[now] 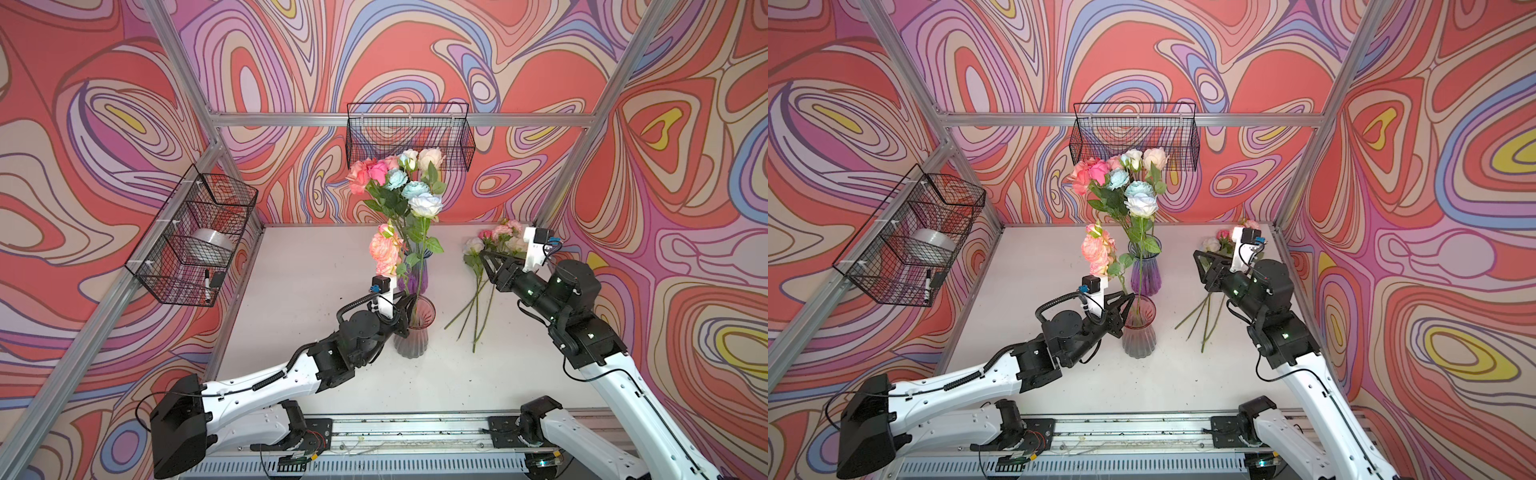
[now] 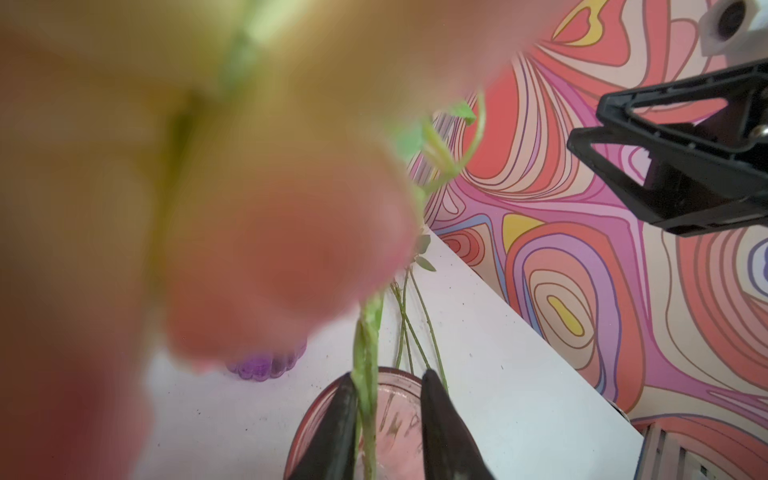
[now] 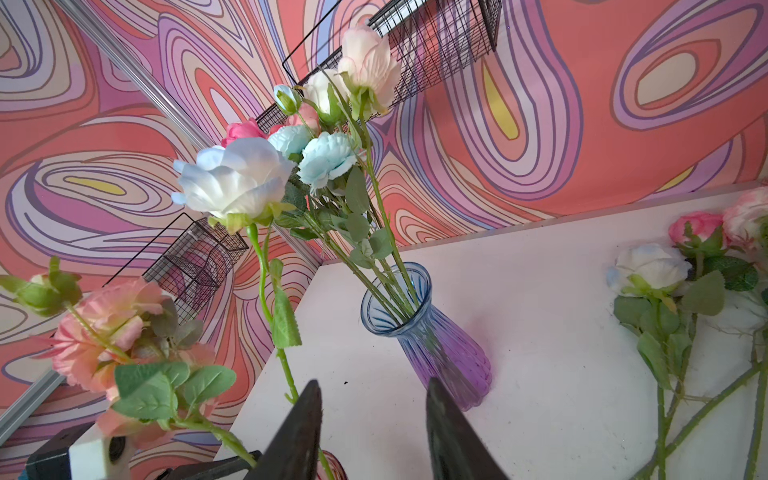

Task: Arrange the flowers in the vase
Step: 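Lower the pink rose stem into the pink vase with the left gripper, then open and withdraw the left gripper while the right gripper lowers to the pile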

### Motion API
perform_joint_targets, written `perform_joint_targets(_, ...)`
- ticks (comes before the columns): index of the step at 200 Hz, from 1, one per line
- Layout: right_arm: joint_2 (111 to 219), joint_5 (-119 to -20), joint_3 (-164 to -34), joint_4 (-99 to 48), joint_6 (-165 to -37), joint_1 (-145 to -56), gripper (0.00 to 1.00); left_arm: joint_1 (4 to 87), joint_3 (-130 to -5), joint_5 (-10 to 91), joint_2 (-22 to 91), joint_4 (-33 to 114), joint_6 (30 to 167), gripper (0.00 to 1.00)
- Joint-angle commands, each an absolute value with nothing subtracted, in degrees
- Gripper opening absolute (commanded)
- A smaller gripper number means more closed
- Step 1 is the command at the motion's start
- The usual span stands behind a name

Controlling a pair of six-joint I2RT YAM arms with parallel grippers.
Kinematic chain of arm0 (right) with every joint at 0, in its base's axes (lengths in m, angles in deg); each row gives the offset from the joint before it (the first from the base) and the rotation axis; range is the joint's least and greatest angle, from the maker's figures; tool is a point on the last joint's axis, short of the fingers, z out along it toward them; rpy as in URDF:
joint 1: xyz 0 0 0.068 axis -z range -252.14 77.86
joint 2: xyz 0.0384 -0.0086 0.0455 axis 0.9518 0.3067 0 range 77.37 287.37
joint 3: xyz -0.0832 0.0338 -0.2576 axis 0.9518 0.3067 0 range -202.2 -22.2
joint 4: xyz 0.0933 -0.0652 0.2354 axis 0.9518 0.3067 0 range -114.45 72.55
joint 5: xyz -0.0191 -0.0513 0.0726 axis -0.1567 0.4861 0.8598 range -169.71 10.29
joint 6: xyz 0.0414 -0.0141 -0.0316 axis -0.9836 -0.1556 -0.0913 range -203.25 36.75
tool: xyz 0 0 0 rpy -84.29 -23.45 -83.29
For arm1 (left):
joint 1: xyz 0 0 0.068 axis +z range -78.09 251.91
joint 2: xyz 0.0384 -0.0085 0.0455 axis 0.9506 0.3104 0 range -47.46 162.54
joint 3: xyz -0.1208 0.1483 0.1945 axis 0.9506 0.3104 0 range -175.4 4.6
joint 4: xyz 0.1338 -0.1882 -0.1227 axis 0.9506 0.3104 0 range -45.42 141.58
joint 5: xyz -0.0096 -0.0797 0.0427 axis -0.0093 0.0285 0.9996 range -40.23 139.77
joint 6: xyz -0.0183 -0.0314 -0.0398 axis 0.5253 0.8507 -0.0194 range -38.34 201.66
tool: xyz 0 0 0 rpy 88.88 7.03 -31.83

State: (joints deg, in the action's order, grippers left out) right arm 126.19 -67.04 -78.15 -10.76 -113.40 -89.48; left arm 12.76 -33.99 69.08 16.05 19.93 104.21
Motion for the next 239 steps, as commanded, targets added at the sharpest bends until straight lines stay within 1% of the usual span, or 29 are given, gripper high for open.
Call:
perform_joint_targets(1,125.92,-68.01,-77.66,-11.45,-113.94,-89.80,0.42,12.94,-34.68,68.82,15.00,22.25,104.34,0.35)
perform_joint_targets(20,125.96,-68.86,-77.90,-10.66,-113.75,-89.81,0.42,12.94,-34.82,69.19,13.79,24.71,104.34,0.43)
perform_joint_targets(29,126.30,-69.84,-78.33,-9.48,-113.66,-89.80,0.42,12.94,-34.95,69.41,13.10,26.45,104.47,0.49)
perform_joint_targets(51,127.67,-71.52,-79.41,-6.92,-114.03,-89.80,0.42,12.94,-35.60,69.71,10.99,31.51,104.33,0.57)
perform_joint_targets(60,128.22,-71.71,-79.77,-6.38,-113.94,-89.80,0.42,12.94,-35.94,69.67,10.19,33.31,103.82,0.62)
perform_joint_targets(85,129.36,-72.01,-79.93,-6.44,-114.05,-89.81,0.42,12.91,-37.38,69.24,8.33,38.68,103.15,0.67)
perform_joint_targets(117,131.18,-73.84,-80.85,-5.32,-113.99,-89.80,0.42,12.94,-38.79,69.15,6.79,43.65,102.31,0.76)
perform_joint_targets(149,133.67,-75.06,-82.10,-2.91,-114.25,-89.80,0.42,12.90,-40.35,68.14,6.12,47.96,102.79,0.82)
perform_joint_targets(176,136.23,-76.51,-83.49,-0.93,-114.72,-89.81,0.42,12.94,-40.71,67.35,4.05,50.42,103.01,0.83)
perform_joint_targets(217,141.17,-77.48,-85.57,1.37,-114.33,-89.73,0.42,12.94,-40.36,67.68,-1.77,56.79,103.74,0.84)
perform_joint_targets(239,144.09,-78.81,-86.31,1.90,-113.26,-89.47,0.42,12.94,-38.37,71.95,-6.40,61.65,106.22,0.83)
